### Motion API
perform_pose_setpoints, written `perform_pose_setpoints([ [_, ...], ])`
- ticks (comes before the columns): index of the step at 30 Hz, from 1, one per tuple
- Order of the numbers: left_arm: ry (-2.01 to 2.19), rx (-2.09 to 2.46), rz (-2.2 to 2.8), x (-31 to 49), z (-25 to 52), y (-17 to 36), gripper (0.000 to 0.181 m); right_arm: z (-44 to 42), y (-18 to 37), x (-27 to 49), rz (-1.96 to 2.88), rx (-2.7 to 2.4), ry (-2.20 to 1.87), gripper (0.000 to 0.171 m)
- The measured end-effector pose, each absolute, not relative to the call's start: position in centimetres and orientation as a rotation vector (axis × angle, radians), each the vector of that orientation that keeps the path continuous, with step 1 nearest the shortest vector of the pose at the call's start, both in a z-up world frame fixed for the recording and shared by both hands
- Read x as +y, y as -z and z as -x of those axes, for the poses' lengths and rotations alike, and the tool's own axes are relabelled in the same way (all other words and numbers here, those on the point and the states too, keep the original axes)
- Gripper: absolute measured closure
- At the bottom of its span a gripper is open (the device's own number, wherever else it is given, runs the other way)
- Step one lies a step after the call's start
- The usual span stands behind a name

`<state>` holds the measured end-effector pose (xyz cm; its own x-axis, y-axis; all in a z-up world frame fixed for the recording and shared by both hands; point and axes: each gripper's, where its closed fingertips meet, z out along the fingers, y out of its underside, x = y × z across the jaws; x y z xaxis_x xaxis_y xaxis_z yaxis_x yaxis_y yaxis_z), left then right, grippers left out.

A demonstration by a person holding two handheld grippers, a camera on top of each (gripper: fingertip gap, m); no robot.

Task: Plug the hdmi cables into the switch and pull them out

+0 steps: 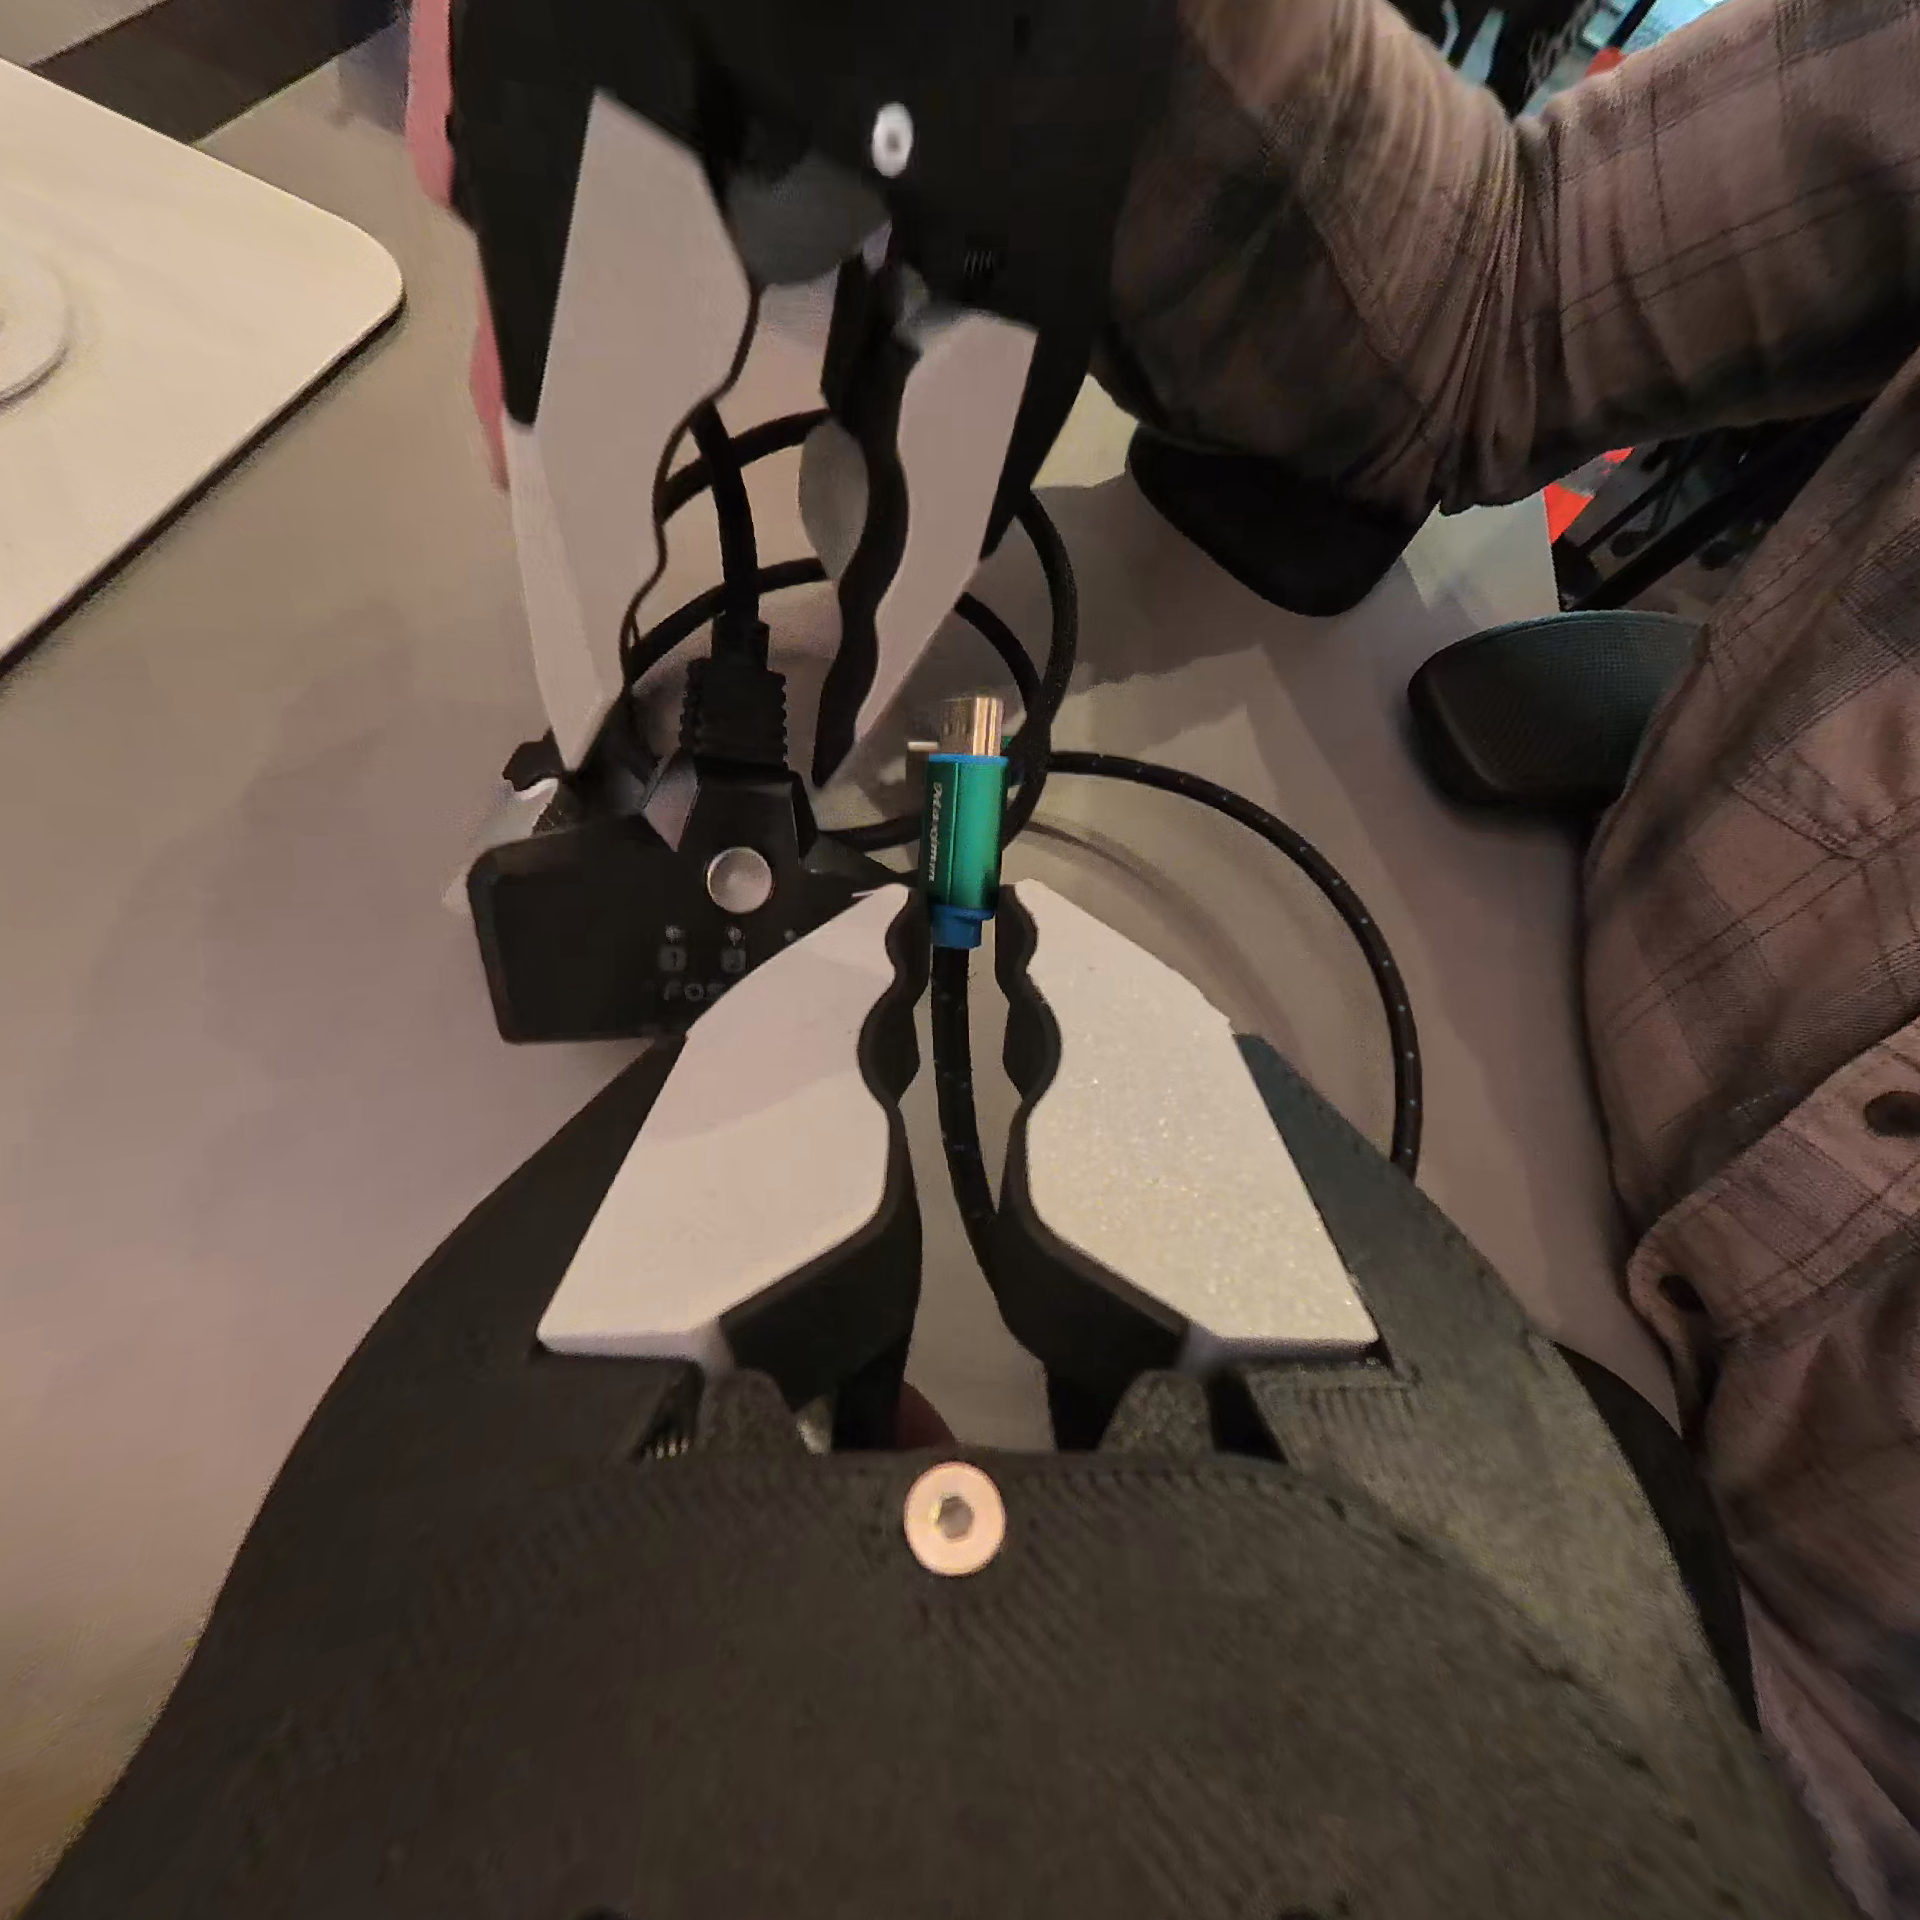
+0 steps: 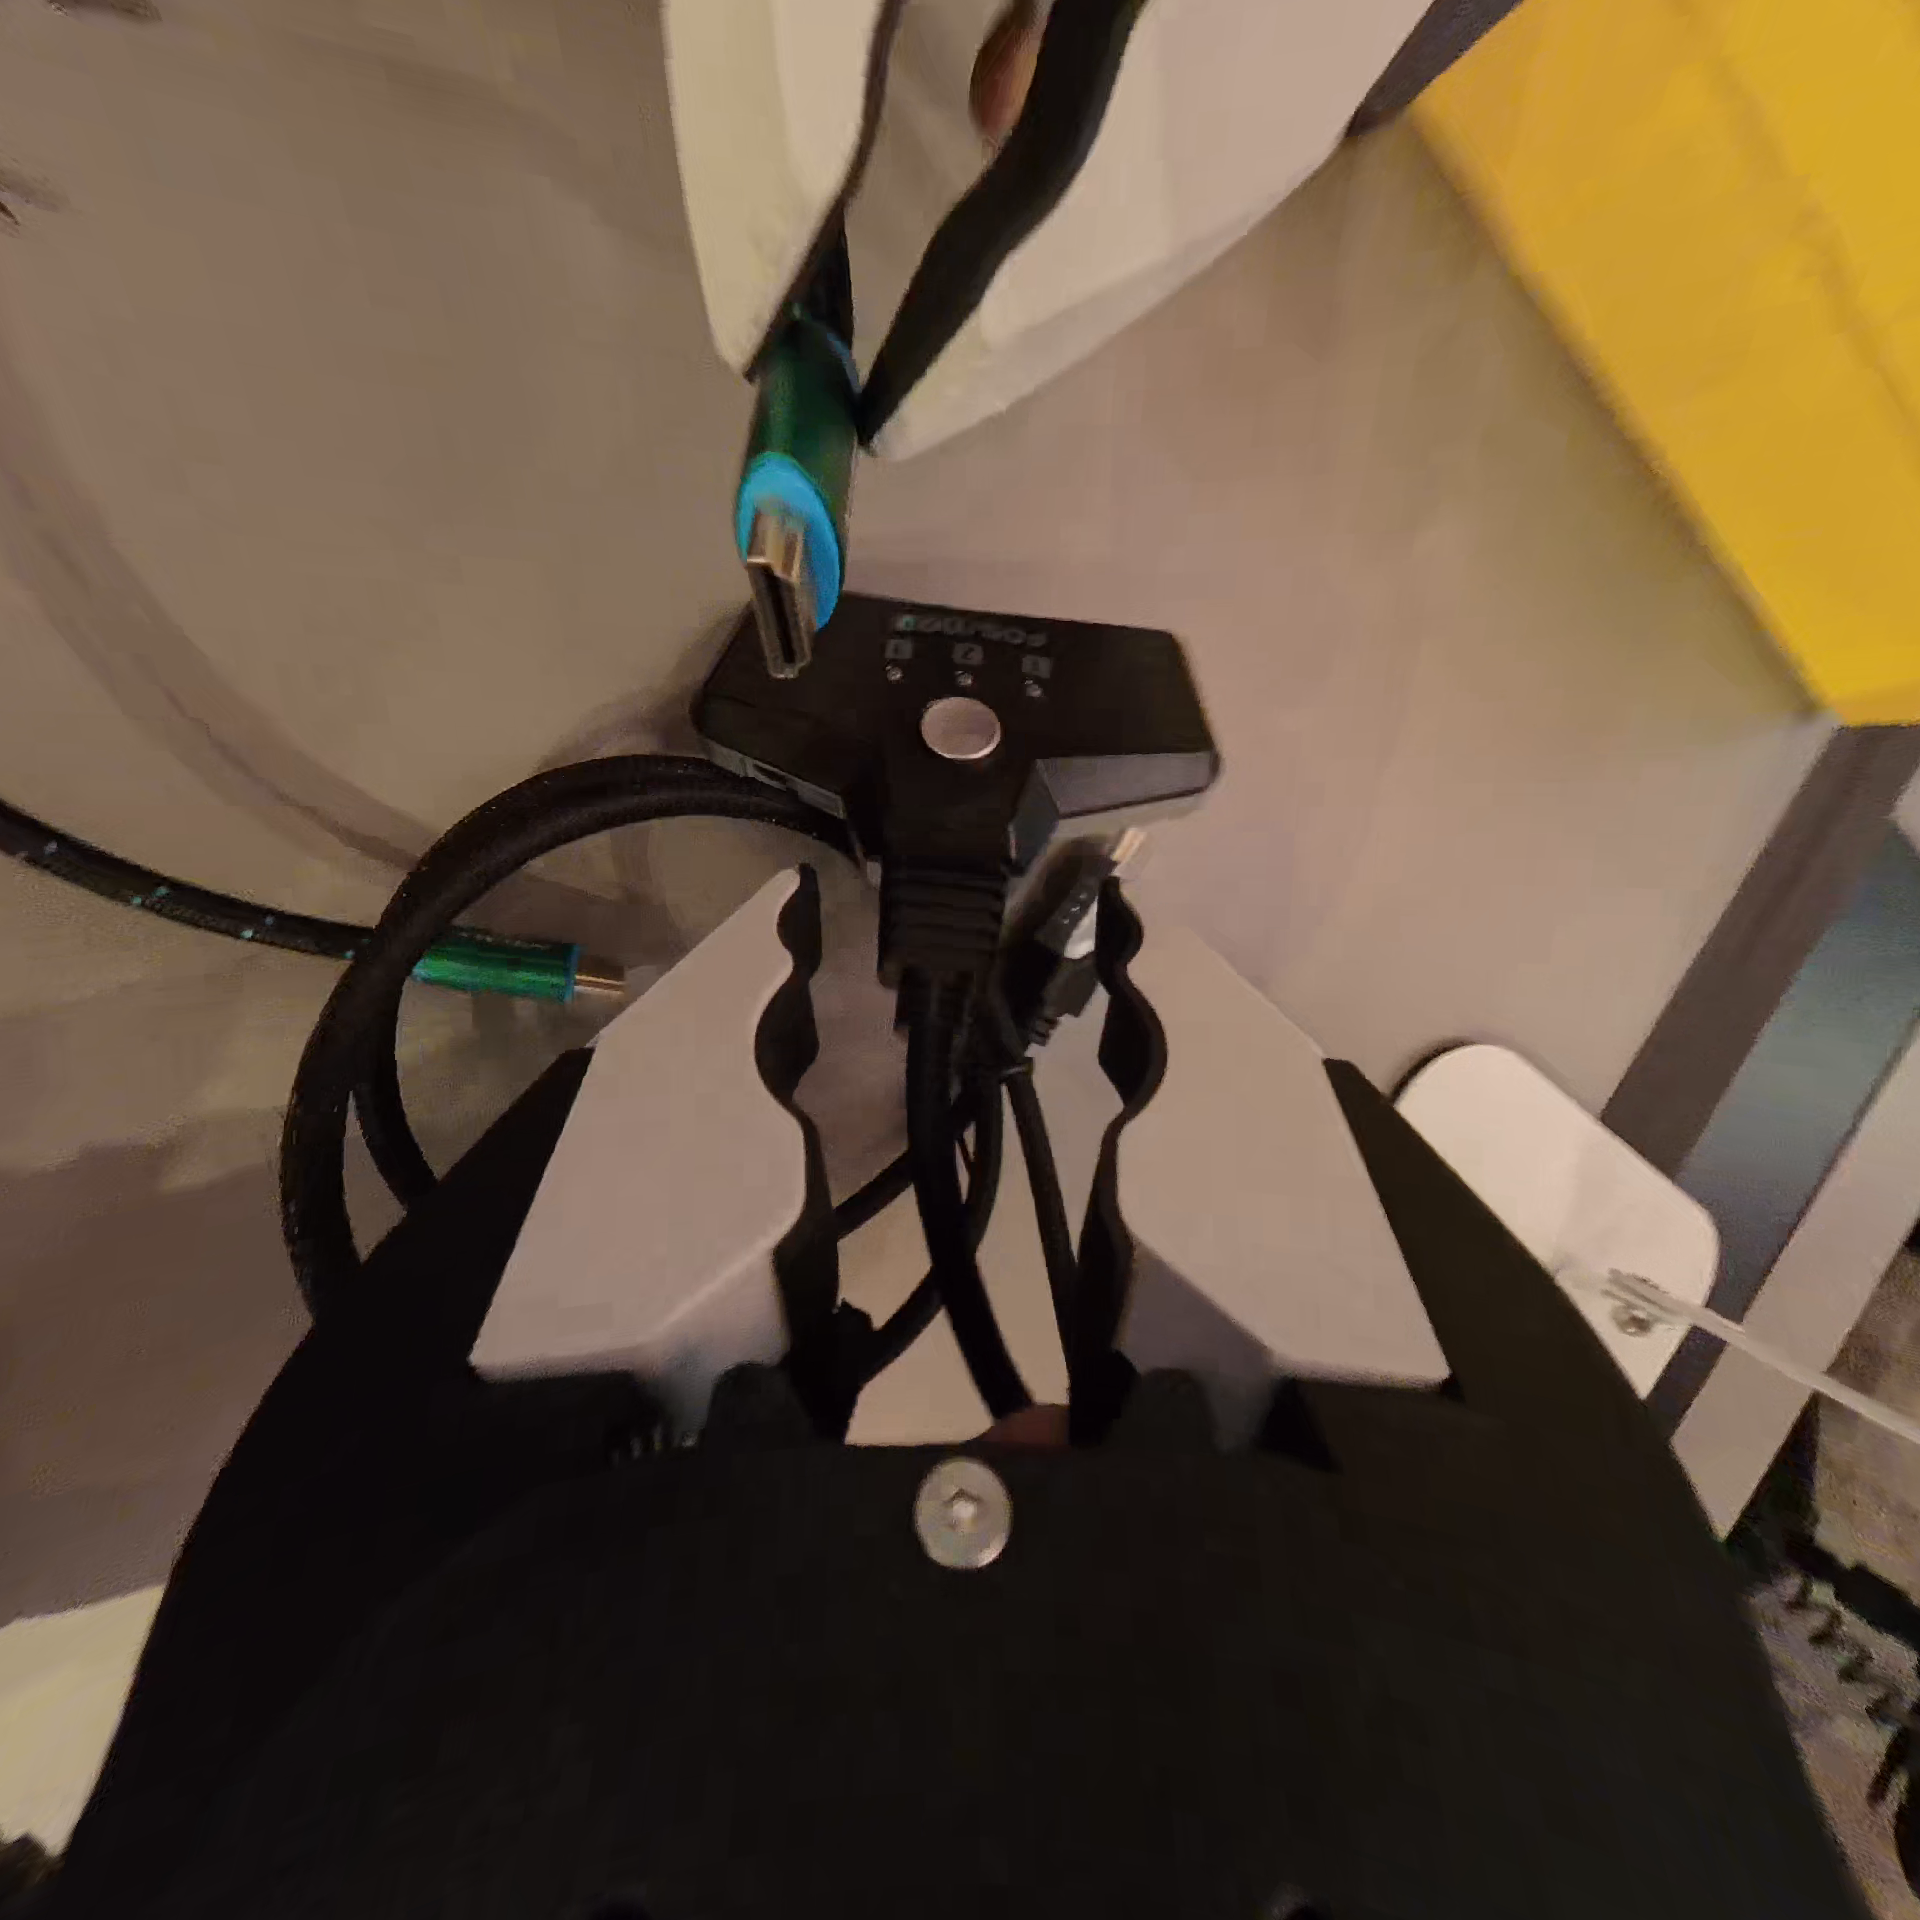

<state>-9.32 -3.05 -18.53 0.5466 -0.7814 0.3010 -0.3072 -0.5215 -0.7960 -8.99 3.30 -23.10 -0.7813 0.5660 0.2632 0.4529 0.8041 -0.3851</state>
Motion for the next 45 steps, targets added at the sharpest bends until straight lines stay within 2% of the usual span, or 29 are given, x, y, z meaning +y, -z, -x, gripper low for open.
perform_pose_setpoints([
  [5, 0.916, 0.841, 2.050, -2.7, 9.5, 18.0, 0.170, 8.7, 17.8, 1.2, 0.639, -2.486, -0.754, 0.139],
  [7, 0.917, 0.841, 2.049, -2.5, 9.4, 18.0, 0.170, 8.3, 16.9, -0.7, 0.592, -2.493, -0.871, 0.139],
  [10, 0.926, 0.837, 2.038, -2.4, 9.3, 17.8, 0.170, 8.8, 18.3, -1.2, 0.611, -2.540, -0.789, 0.136],
  [14, 0.910, 0.854, 2.032, -2.5, 9.2, 17.3, 0.170, 9.9, 18.7, -2.4, 0.621, -2.525, -0.878, 0.163],
  [19, 0.793, 0.853, 2.024, -2.3, 9.8, 16.1, 0.170, 10.5, 17.4, -2.6, 0.696, -2.453, -1.065, 0.164],
  [20, 0.735, 0.848, 2.018, -2.2, 10.0, 15.5, 0.166, 10.5, 17.1, -2.3, 0.728, -2.435, -1.104, 0.164],
  [23, 0.442, 0.777, 2.015, -1.5, 11.6, 13.7, 0.129, 11.2, 16.1, -0.7, 0.869, -2.339, -1.209, 0.164],
  [26, 0.005, 0.722, 2.014, -1.8, 13.9, 11.7, 0.117, 12.3, 14.5, 1.1, 1.027, -2.187, -1.305, 0.164],
  [29, -0.441, 0.671, 1.946, -2.9, 14.9, 8.9, 0.118, 13.7, 12.9, 2.2, 1.191, -2.006, -1.427, 0.163],
  [33, -0.800, 0.699, 1.763, -3.9, 11.4, 6.0, 0.125, 15.3, 11.7, 2.1, 1.318, -1.815, -1.598, 0.163],
  [39, -0.798, 0.700, 1.848, -2.6, 6.4, 7.7, 0.121, 16.5, 11.8, 2.2, 1.409, -1.694, -1.564, 0.164],
  [42, -0.673, 0.610, 1.807, -1.6, 4.5, 5.4, 0.120, 16.4, 12.1, 1.3, 1.379, -1.751, -1.514, 0.164],
  [45, -0.644, 0.445, 1.729, -0.7, 5.9, 2.5, 0.119, 16.2, 11.6, 0.2, 1.351, -1.769, -1.559, 0.163],
])
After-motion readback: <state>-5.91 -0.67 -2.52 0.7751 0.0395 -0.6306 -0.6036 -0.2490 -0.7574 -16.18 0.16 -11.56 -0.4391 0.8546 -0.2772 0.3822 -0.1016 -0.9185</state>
